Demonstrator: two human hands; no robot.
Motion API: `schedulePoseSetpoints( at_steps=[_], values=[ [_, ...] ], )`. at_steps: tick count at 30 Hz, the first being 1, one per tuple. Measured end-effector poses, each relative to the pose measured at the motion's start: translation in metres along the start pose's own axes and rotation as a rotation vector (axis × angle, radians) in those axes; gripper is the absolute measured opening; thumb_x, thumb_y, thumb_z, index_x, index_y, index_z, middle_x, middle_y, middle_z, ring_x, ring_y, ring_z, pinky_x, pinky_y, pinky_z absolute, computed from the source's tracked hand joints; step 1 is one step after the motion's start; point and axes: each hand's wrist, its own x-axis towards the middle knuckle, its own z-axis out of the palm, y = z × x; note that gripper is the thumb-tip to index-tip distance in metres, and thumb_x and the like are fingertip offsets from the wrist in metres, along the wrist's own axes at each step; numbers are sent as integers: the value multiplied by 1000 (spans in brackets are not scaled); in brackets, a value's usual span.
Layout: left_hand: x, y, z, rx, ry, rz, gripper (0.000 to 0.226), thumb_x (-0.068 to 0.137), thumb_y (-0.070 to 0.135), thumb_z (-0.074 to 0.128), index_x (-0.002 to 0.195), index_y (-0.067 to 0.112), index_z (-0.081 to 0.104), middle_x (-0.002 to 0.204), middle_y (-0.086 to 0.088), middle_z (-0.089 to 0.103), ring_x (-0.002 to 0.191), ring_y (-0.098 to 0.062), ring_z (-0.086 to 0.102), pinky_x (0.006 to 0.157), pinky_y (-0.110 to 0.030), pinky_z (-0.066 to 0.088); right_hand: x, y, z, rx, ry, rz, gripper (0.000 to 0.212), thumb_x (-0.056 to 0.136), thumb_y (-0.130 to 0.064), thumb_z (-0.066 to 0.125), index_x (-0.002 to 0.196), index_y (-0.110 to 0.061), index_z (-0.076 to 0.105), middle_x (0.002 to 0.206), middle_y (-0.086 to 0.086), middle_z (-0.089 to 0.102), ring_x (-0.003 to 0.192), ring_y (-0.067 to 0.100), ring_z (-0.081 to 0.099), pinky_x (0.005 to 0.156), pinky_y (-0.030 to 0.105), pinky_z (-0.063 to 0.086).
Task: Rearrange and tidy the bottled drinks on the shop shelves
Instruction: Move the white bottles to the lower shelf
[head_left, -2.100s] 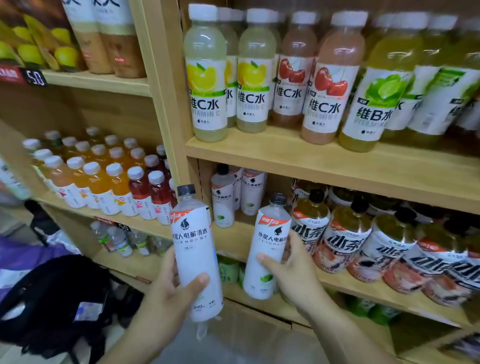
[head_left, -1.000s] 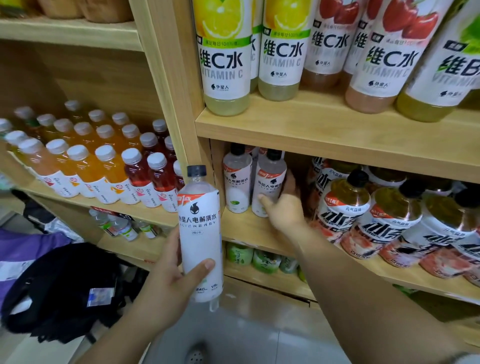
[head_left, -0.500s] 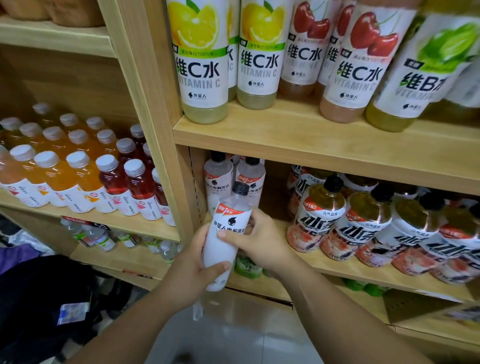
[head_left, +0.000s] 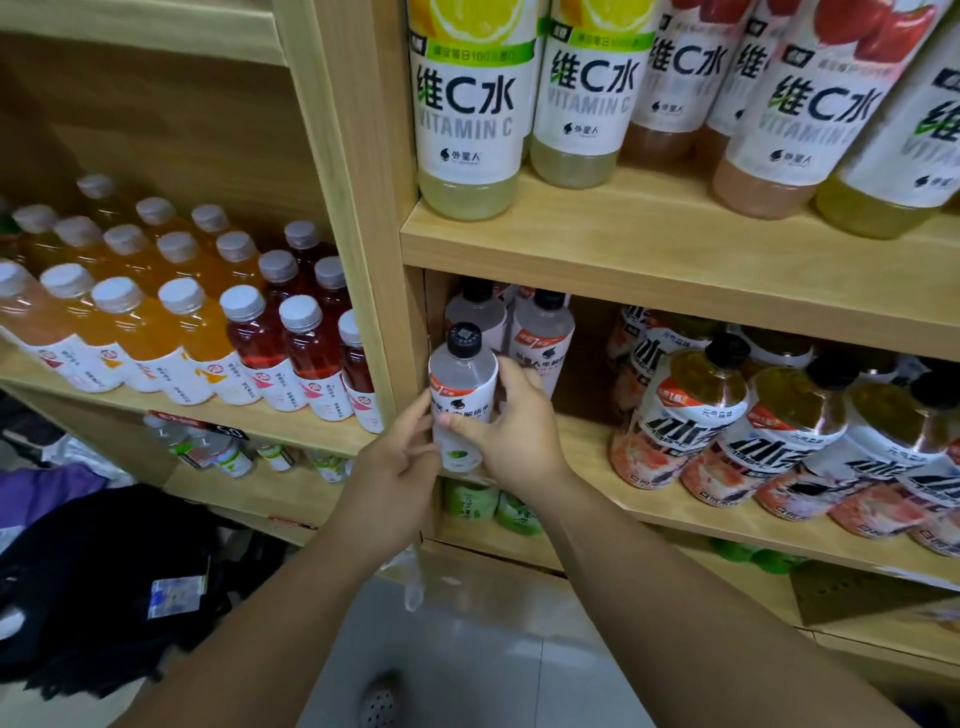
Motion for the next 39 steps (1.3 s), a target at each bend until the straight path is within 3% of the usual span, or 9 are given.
schedulePoseSetpoints(
  at_steps=[3,7,12,17,21,27,33,36,39],
  values=[
    [-3,4,4,-14,10,26,61,100,22,45,156,40,32,150,10,52,133,1,51,112,-32,42,3,-1,2,-57,36,19,78,71,-33,92,138,-21,53,123,1,47,115,13,50,98,22,41],
    [2,14,10,-180,-1,-57,53,97,31,55,139,61,43,147,25,50,137,3,45,117,-34,36,3,3,0,-29,22,7,82,69,-36,92,138,-22,50,122,-4,51,117,12,54,99,29,49],
    [4,16,22,-332,76,-231,42,85,40,59,125,51,63,126,13,70,123,-14,61,113,-47,41,-7,25,-33,-20,262,72,48,82,-35,83,118,-15,59,110,0,55,95,12,58,89,38,53],
    [7,33,39,-593,195,-434,12,103,28,55,111,20,59,90,0,63,108,-23,67,110,-47,46,11,42,-56,-23,209,297,77,93,-44,70,155,-19,33,117,9,62,96,24,60,88,36,51],
    [21,45,42,-660,253,-565,33,96,47,63,84,17,57,83,-1,61,98,-24,70,106,-47,49,28,49,-49,0,151,250,70,96,-37,67,155,-29,31,90,7,73,69,21,65,64,36,54],
    [34,45,51,-702,324,-574,42,90,54,68,92,14,58,88,-1,60,89,-21,69,109,-49,46,35,50,-41,2,169,260,62,96,-39,64,151,-34,35,109,4,71,96,28,68,83,46,59],
    [29,37,47,-734,297,-554,54,88,58,67,110,10,56,84,2,61,98,-24,68,112,-47,43,34,47,-43,-9,151,270,65,97,-38,64,152,-27,33,97,2,69,90,26,68,80,44,59],
    [24,36,45,-721,262,-539,50,90,58,65,95,8,59,86,1,65,99,-21,68,111,-45,45,22,47,-45,-11,123,291,60,92,-50,66,138,-21,42,106,7,70,98,27,68,83,42,58],
    [15,39,41,-664,269,-512,40,89,55,69,83,16,62,88,-1,69,99,-23,69,104,-42,49,1,37,-55,38,117,260,68,93,-52,66,148,-25,37,117,-3,62,104,17,62,86,33,50]
  ],
)
